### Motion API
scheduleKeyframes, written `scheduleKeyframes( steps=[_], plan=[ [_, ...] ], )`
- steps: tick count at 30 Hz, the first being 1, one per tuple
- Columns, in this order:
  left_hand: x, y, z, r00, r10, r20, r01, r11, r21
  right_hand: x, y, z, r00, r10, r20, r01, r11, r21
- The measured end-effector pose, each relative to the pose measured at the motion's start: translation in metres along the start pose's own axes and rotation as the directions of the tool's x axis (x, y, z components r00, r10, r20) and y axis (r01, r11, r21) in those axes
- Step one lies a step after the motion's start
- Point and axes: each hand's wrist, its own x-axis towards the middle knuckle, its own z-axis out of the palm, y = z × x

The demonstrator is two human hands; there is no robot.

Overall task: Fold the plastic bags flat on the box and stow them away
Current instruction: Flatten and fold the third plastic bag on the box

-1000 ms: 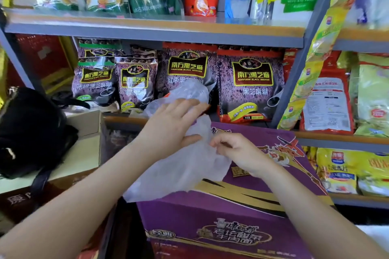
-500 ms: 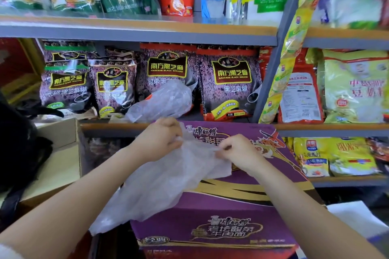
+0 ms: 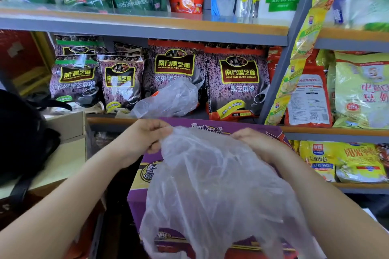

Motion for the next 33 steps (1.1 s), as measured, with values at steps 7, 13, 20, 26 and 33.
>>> scheduleKeyframes(
  steps=[7, 13, 20, 26, 33],
  plan=[
    [-0.004, 0.008, 0.002, 0.991, 0.12, -0.063, -0.091, 0.936, 0.34, 0.01, -0.049, 0.005, 0.982, -0.188, 0.012, 0.164, 0.824, -0.542],
    [-0.003, 0.024, 0.018, 0.962, 0.204, -0.18, -0.175, 0.97, 0.168, -0.009, -0.085, 0.056, 0.864, -0.477, 0.163, 0.497, 0.859, -0.121],
    [-0.028, 0.006, 0.046, 0.963, 0.201, -0.177, -0.125, 0.922, 0.367, 0.011, -0.064, 0.05, 0.873, -0.386, -0.299, 0.414, 0.909, 0.037],
    [-0.03, -0.008, 0.048, 0.97, 0.203, -0.133, -0.109, 0.856, 0.506, 0.012, -0.052, 0.039, 0.912, -0.261, -0.317, 0.355, 0.89, 0.287],
    [-0.02, -0.011, 0.024, 0.988, 0.13, -0.08, -0.088, 0.914, 0.397, 0.01, -0.047, 0.007, 0.818, -0.105, -0.566, 0.375, 0.844, 0.385]
  ],
)
